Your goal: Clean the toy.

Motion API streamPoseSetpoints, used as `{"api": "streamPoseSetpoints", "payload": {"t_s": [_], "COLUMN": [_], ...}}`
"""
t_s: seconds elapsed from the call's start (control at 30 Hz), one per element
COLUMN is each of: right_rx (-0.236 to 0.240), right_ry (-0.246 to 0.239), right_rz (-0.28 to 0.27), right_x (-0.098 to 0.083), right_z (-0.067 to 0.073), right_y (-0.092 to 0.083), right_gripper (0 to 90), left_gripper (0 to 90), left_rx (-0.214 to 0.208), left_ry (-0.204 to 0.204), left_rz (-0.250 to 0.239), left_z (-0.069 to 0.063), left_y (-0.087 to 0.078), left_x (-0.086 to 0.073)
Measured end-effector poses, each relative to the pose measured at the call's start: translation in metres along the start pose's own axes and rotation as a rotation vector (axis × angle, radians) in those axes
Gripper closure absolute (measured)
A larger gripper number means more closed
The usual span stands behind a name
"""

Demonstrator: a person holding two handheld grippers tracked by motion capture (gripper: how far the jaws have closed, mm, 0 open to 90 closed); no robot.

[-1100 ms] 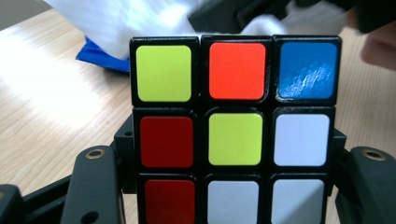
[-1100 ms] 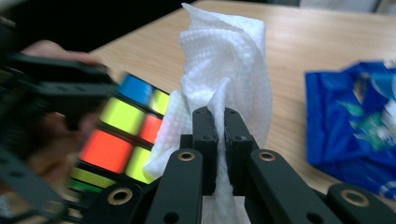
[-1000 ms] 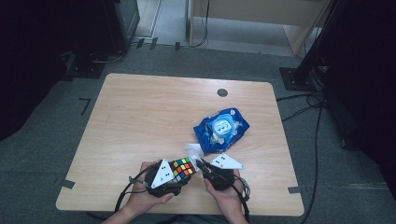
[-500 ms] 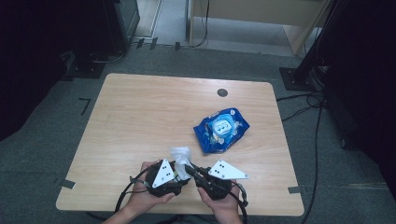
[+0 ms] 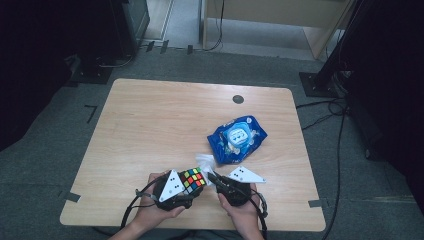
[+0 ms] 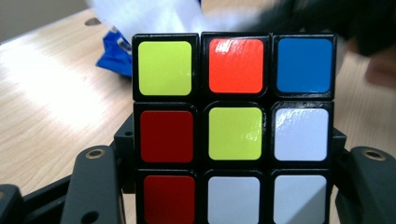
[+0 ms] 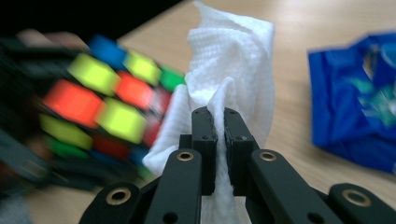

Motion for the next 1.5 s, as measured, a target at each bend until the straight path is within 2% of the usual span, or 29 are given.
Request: {"api": "streamPoseSetpoints", "payload": {"t_s": [0.03, 0.07, 0.13, 0.17, 0.27, 0.33, 0.37, 0.4, 0.43, 0.57, 0.63, 0.7, 0.73, 0.77, 0.8, 0.83, 0.87, 0.9, 0.93, 0.97, 1.0, 1.13, 1.23, 1.3, 1.4, 1.5], "right_rx": [0.000, -0.042, -0.057, -0.104, -0.150, -0.192, -0.192, -0.236, -0.253, -0.307, -0.303, -0.303, -0.278, -0.278, -0.177, -0.139, -0.139, -0.049, -0.049, -0.036, 0.019, 0.104, 0.121, 0.142, 0.163, 0.182], "right_ry": [0.000, -0.018, -0.016, -0.002, 0.034, 0.034, 0.034, 0.027, 0.033, 0.086, 0.116, 0.122, 0.136, 0.136, 0.164, 0.169, 0.169, 0.171, 0.171, 0.175, 0.183, 0.197, 0.201, 0.239, 0.262, 0.273], "right_rz": [0.000, 0.049, 0.066, 0.075, 0.067, 0.053, 0.053, 0.045, 0.048, 0.045, 0.019, 0.004, -0.005, -0.005, -0.013, -0.014, -0.014, -0.015, -0.015, -0.013, -0.011, 0.031, 0.061, 0.087, 0.102, 0.124], "right_x": [0.000, -0.010, -0.013, -0.015, -0.010, -0.008, -0.008, -0.007, -0.007, -0.007, -0.003, 0.001, 0.004, 0.004, 0.009, 0.011, 0.011, 0.015, 0.015, 0.017, 0.021, 0.020, 0.017, 0.014, 0.013, 0.009], "right_z": [0.000, -0.009, -0.013, -0.027, -0.044, -0.055, -0.055, -0.067, -0.073, -0.092, -0.094, -0.090, -0.086, -0.086, -0.069, -0.062, -0.062, -0.040, -0.040, -0.034, -0.016, 0.008, 0.015, 0.019, 0.021, 0.025], "right_y": [0.000, 0.007, 0.009, 0.010, 0.005, -0.001, -0.001, -0.005, -0.007, -0.013, -0.017, -0.021, -0.023, -0.023, -0.024, -0.024, -0.024, -0.025, -0.025, -0.025, -0.026, -0.023, -0.019, -0.014, -0.010, -0.003], "right_gripper": [86.2, 86.2, 86.2, 86.1, 86.0, 85.7, 85.7, 84.9, 84.1, 72.1, 64.4, 58.6, 57.2, 57.2, 52.9, 51.9, 51.9, 46.1, 46.1, 43.8, 39.0, 31.9, 29.9, 28.6, 28.0, 27.2], "left_gripper": [34.1, 34.1, 34.1, 34.1, 34.1, 34.1, 34.1, 34.1, 34.1, 34.1, 34.1, 34.1, 34.1, 34.1, 34.1, 34.1, 34.1, 34.1, 34.1, 34.1, 34.1, 34.0, 34.0, 34.0, 34.0, 34.0], "left_rx": [0.000, 0.004, 0.010, 0.014, 0.023, 0.027, 0.027, 0.030, 0.030, 0.035, 0.035, 0.033, 0.030, 0.030, 0.027, 0.025, 0.025, 0.025, 0.025, 0.023, 0.025, 0.033, 0.042, 0.043, 0.055, 0.039], "left_ry": [0.000, -0.008, -0.008, -0.013, -0.020, -0.024, -0.024, -0.024, -0.024, -0.023, -0.024, -0.029, -0.028, -0.028, -0.026, -0.021, -0.021, -0.011, -0.011, -0.010, -0.009, -0.015, -0.018, -0.017, -0.015, -0.013], "left_rz": [0.000, -0.016, -0.015, -0.013, -0.008, -0.009, -0.009, -0.009, -0.007, -0.003, -0.003, 0.000, 0.003, 0.003, 0.009, 0.014, 0.014, 0.025, 0.025, 0.027, 0.028, 0.035, 0.030, 0.026, 0.027, 0.024], "left_z": [0.000, 0.002, 0.004, 0.006, 0.010, 0.012, 0.012, 0.013, 0.013, 0.014, 0.014, 0.014, 0.014, 0.014, 0.012, 0.011, 0.011, 0.009, 0.009, 0.008, 0.006, 0.007, 0.007, 0.007, 0.007, 0.005], "left_y": [0.000, -0.003, -0.005, -0.006, -0.007, -0.008, -0.008, -0.008, -0.008, -0.008, -0.008, -0.006, -0.005, -0.005, -0.002, -0.001, -0.001, 0.002, 0.002, 0.003, 0.005, 0.006, 0.006, 0.005, 0.005, 0.006], "left_x": [0.000, 0.003, 0.003, 0.002, -0.001, -0.002, -0.002, -0.002, -0.002, -0.003, -0.003, -0.004, -0.004, -0.004, -0.005, -0.006, -0.006, -0.007, -0.007, -0.007, -0.006, -0.006, -0.005, -0.003, -0.003, -0.002]}}
Point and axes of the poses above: each handheld gripper's, and its own axes: y roughly forward along the jaws, x roughly out of its top, z roughly to its left, the point moved 8 cm from there along y, roughly forward along the jaws, and after that the axes turned 13 degrees about -x, right-handed, at the moved point
